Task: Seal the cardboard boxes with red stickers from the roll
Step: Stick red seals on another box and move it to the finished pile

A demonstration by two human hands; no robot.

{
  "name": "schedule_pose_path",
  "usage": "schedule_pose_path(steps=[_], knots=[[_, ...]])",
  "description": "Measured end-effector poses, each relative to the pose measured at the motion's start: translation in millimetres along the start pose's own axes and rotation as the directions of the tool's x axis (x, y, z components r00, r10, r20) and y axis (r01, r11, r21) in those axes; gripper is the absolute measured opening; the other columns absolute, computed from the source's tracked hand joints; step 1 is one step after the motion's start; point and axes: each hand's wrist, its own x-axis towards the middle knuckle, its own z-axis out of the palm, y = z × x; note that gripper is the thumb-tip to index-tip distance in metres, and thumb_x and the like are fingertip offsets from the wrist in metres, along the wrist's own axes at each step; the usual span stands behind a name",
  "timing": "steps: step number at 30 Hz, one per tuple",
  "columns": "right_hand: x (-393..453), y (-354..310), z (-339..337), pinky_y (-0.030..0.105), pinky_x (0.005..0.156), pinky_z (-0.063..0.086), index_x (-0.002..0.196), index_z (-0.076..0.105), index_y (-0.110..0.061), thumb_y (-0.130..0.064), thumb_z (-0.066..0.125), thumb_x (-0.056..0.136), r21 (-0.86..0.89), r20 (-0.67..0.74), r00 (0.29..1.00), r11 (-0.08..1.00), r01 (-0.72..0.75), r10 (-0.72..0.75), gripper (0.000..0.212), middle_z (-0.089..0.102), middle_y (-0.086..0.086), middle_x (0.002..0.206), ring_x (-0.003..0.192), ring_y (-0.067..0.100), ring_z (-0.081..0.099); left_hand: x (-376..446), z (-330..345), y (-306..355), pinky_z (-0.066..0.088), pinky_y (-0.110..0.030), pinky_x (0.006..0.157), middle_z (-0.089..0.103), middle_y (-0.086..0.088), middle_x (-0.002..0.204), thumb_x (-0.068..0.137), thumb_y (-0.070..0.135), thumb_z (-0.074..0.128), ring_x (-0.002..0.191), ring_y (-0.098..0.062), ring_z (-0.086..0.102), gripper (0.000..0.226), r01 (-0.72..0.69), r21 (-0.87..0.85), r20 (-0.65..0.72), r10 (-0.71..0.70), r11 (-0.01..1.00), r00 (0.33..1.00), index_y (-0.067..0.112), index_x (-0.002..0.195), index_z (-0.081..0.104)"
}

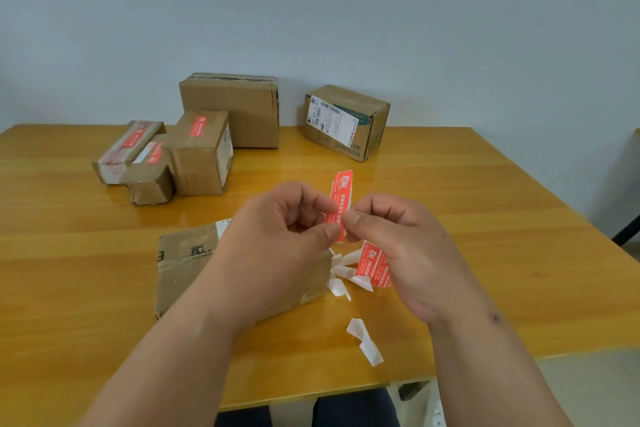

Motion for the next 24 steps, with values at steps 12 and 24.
schedule_pose_path(steps=[12,24], knots=[[-3.3,2.0,10.2,0.043,0.079,0.049,0.078,0.069,-0.01,-0.029,0.061,0.074,0.065,0.068,0.996,0.996,0.056,-0.061,0.021,0.066,0.014,0.08,0.081,0.025,0.062,-6.8,-7.1,-9.5,0.053,-0.019,0.077,0.075,0.005,0.085,0.088,0.011,0.066,0.08,-0.005,0.07,0.011,0.054,-0.177,-0.019,-0.059,0.983,0.998,0.019,0.095,0.071],[-1.2,1.9,21.0,0.059,0.085,0.047,0.077,0.072,-0.015,-0.039,0.062,0.07,0.002,0.042,0.995,0.996,0.089,-0.089,0.027,0.067,0.019,0.084,0.089,0.039,0.06,-7.7,-15.7,-16.7,0.052,-0.018,0.069,0.073,0.006,0.079,0.086,0.018,0.069,0.076,-0.011,0.067,0.004,0.054,-0.093,-0.03,-0.057,0.994,0.998,0.022,0.085,0.068]])
